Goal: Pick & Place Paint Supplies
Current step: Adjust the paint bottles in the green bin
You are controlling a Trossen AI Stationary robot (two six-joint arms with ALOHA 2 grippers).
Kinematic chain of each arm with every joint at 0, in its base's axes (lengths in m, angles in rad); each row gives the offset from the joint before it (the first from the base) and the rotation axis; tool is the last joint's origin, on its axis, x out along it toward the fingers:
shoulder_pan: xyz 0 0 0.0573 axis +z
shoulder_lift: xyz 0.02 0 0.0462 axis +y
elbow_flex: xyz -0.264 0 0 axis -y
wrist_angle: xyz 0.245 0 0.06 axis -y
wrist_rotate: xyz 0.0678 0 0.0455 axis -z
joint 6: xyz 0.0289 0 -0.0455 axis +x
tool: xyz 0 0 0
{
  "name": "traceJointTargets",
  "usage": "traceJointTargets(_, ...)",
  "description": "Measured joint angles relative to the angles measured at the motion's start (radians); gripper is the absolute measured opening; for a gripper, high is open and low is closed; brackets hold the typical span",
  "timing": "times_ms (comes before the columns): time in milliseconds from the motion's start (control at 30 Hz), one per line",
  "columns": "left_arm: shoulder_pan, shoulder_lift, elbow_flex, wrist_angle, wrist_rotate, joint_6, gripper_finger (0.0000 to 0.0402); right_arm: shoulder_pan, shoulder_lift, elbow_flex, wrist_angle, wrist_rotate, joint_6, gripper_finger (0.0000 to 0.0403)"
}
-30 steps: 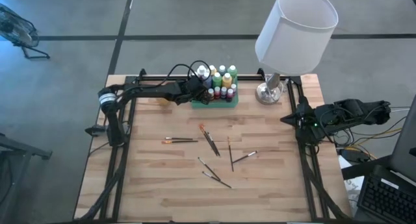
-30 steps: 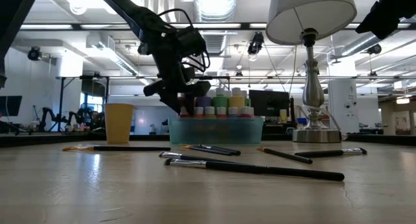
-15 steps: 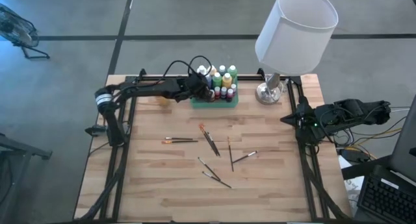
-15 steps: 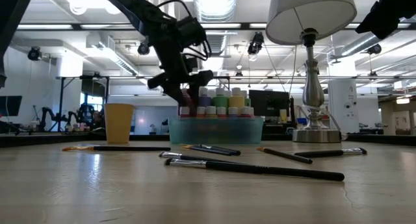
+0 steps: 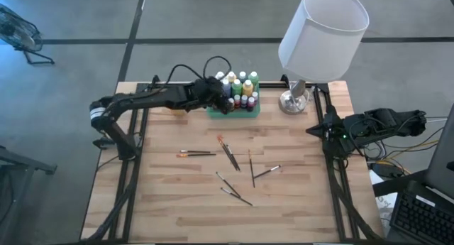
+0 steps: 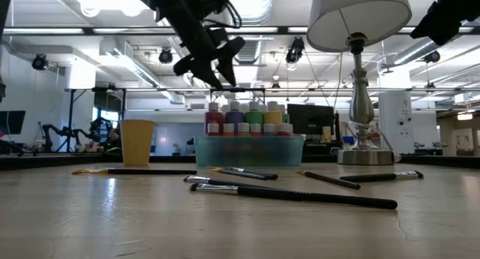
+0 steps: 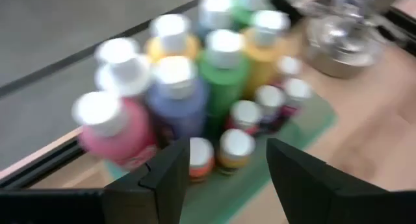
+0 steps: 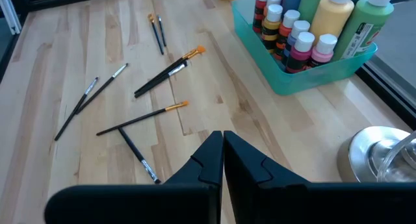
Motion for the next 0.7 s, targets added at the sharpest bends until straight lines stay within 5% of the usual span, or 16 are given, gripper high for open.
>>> traceJointTargets(333,-0.092,0.014,-0.005,0.101,0.181,0.155,0.0185,0.000,0.000,0.000,0.000,0.000,0.000,0.0008)
traceJointTargets(700,-0.092,0.078,-0.005,0.102,0.216,0.115,0.0045,0.000,0.000,0.000,0.000,0.000,0.000,0.0008)
